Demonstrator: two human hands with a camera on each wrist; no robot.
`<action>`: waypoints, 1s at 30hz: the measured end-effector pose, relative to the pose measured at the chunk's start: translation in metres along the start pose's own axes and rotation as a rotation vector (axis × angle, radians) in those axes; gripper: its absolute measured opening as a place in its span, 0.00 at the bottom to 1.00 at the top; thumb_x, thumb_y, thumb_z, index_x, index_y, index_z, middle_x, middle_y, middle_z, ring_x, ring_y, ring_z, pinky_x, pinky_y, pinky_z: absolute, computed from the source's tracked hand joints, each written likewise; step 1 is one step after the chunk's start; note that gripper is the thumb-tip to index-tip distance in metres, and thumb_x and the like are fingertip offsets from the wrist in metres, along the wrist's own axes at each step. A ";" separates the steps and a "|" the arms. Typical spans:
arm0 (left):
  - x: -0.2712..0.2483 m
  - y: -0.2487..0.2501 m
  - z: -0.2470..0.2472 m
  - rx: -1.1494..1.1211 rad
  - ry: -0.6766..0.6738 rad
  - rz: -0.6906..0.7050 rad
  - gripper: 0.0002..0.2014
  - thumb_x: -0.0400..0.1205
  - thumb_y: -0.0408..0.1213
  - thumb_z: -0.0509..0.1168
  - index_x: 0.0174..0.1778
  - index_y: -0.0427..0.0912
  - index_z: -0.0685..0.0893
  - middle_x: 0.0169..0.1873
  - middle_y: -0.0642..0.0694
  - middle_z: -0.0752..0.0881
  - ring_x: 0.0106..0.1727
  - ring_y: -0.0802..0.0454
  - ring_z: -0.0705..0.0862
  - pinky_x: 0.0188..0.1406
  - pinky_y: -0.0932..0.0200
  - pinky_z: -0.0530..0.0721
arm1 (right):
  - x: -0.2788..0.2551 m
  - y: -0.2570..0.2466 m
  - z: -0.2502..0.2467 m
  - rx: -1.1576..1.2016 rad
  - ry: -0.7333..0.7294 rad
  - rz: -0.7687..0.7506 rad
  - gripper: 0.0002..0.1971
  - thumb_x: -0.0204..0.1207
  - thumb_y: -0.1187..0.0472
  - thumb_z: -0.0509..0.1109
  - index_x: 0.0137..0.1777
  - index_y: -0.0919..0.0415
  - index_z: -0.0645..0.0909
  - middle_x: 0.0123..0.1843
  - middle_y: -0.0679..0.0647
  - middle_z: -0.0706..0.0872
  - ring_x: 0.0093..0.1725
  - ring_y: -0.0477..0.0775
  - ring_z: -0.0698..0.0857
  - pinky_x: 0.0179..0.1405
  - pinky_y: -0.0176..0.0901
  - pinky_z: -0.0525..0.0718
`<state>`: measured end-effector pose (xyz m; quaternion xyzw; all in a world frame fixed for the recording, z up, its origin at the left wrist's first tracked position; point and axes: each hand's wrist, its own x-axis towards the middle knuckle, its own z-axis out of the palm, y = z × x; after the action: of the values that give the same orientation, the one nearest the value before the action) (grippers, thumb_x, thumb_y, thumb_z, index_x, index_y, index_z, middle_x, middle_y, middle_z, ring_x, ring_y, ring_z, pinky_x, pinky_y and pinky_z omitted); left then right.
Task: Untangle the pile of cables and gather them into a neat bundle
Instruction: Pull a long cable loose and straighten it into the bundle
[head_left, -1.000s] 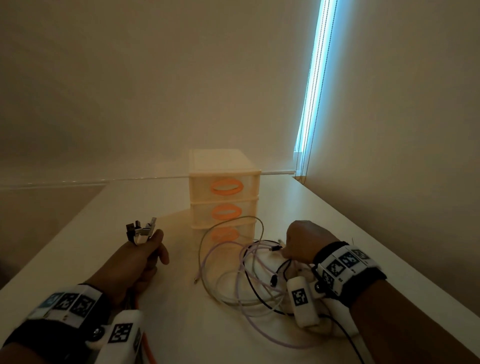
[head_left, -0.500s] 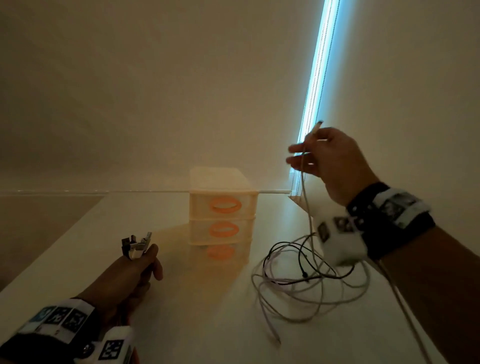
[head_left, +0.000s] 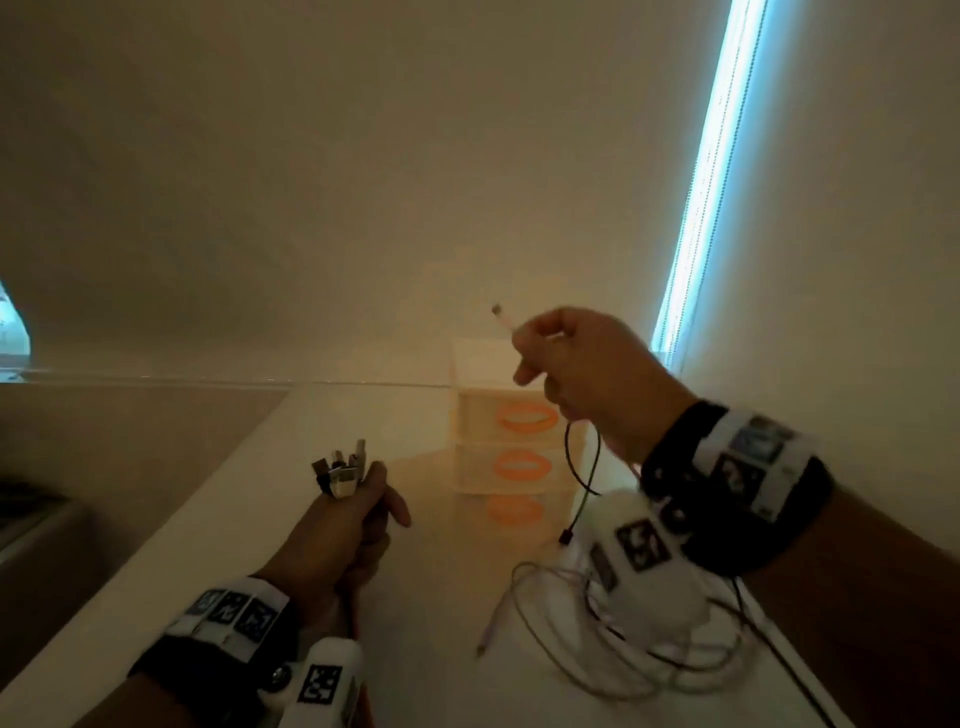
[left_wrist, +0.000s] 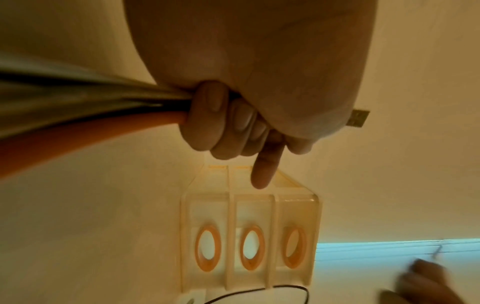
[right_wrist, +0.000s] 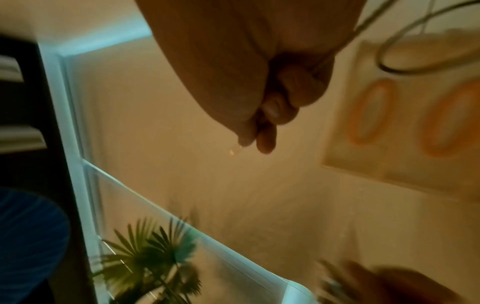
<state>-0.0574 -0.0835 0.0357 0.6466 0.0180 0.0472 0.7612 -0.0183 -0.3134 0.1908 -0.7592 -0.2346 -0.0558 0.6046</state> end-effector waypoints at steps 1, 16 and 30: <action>-0.004 0.003 0.004 -0.028 -0.006 0.029 0.30 0.83 0.58 0.57 0.42 0.31 0.86 0.24 0.48 0.58 0.22 0.53 0.53 0.23 0.58 0.50 | -0.006 0.020 0.015 -0.032 0.029 0.025 0.07 0.83 0.57 0.72 0.49 0.60 0.81 0.36 0.54 0.92 0.25 0.48 0.72 0.19 0.37 0.69; -0.015 0.000 0.031 -0.164 -0.058 -0.003 0.16 0.84 0.46 0.64 0.51 0.35 0.87 0.24 0.51 0.62 0.23 0.56 0.56 0.22 0.60 0.51 | -0.061 0.107 0.076 -0.159 -0.197 -0.028 0.08 0.85 0.57 0.68 0.54 0.50 0.69 0.38 0.52 0.92 0.26 0.48 0.84 0.25 0.34 0.81; -0.015 0.007 0.029 -0.175 -0.020 0.066 0.19 0.90 0.46 0.57 0.49 0.35 0.86 0.29 0.47 0.55 0.26 0.54 0.52 0.17 0.63 0.55 | -0.063 0.131 0.065 -0.310 -0.319 -0.152 0.10 0.85 0.49 0.63 0.46 0.45 0.84 0.29 0.50 0.83 0.29 0.47 0.81 0.32 0.41 0.81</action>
<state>-0.0702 -0.1122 0.0472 0.5782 -0.0151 0.0673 0.8129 -0.0313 -0.2906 0.0337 -0.8223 -0.3724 -0.0158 0.4299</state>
